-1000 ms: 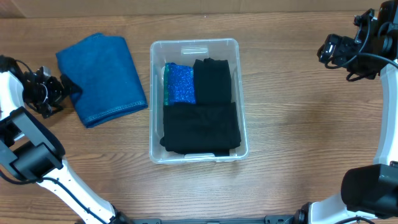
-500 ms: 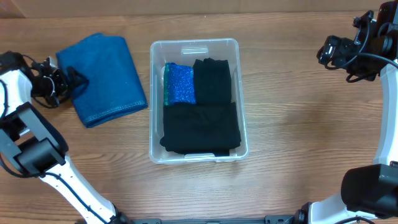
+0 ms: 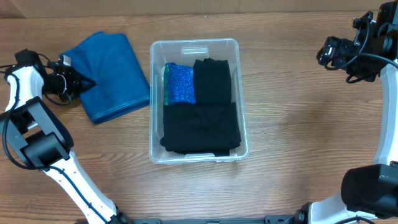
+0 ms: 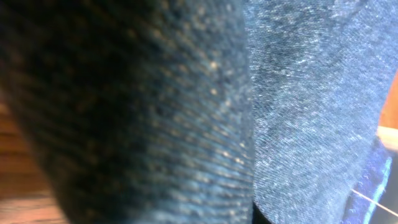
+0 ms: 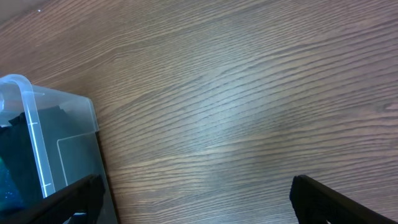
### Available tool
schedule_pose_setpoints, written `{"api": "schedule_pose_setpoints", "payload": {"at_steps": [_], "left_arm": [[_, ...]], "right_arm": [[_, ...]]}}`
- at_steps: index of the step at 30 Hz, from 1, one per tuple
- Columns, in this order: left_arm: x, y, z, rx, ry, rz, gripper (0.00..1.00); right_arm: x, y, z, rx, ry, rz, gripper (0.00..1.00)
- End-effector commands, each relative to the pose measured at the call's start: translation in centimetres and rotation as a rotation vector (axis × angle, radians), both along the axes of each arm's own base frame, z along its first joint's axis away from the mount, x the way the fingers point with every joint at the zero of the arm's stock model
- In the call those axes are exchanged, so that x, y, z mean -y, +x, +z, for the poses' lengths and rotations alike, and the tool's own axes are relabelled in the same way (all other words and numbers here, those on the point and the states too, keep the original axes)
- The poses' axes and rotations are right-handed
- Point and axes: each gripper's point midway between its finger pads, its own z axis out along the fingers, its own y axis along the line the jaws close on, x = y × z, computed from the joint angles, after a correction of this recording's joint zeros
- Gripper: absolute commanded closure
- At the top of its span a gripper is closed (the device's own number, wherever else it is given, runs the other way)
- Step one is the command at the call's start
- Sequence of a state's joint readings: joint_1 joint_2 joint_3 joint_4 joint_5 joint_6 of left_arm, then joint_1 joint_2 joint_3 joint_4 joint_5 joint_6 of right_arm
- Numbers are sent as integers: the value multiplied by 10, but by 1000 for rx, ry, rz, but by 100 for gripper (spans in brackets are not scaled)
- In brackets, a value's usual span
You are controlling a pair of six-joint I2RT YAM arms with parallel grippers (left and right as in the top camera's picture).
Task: Pack container
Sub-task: 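Grasp the folded teal towel with the left gripper, then lay the teal towel over the bin contents and tuck it in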
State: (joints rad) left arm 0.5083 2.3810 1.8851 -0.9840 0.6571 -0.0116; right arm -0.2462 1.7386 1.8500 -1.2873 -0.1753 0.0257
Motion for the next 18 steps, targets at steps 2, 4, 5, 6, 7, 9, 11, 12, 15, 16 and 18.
{"api": "schedule_pose_setpoints", "payload": {"at_steps": [2, 4, 5, 6, 7, 9, 11, 12, 15, 16, 18], "left_arm": [[31, -1, 30, 32, -63, -54, 93], [32, 4, 80, 131, -11, -65, 96], [35, 5, 120, 215, 31, -76, 96], [38, 6, 153, 293, 72, -86, 96], [43, 5, 183, 371, 115, -106, 96], [60, -2, 241, 522, 194, -157, 96], [83, -12, 282, 618, 235, -200, 96], [102, -20, 306, 677, 251, -233, 96], [157, -44, 347, 755, 220, -297, 96], [178, -51, 357, 769, 196, -319, 96], [210, -61, 365, 769, 164, -345, 96]], "right_arm": [[0, -1, 3, 9, -11, -2, 0], [0, -1, 3, 8, -11, -2, 0], [0, -1, 3, 8, -11, -2, 0], [0, -1, 3, 8, -11, -2, 0], [0, -1, 3, 8, -11, -2, 0], [0, -1, 3, 9, -11, -2, 0], [0, -1, 3, 8, -11, -2, 0], [0, -1, 3, 8, -11, -2, 0], [0, -1, 3, 8, -11, -2, 0], [0, -1, 3, 8, -11, -2, 0], [0, -1, 3, 8, -11, -2, 0]]}}
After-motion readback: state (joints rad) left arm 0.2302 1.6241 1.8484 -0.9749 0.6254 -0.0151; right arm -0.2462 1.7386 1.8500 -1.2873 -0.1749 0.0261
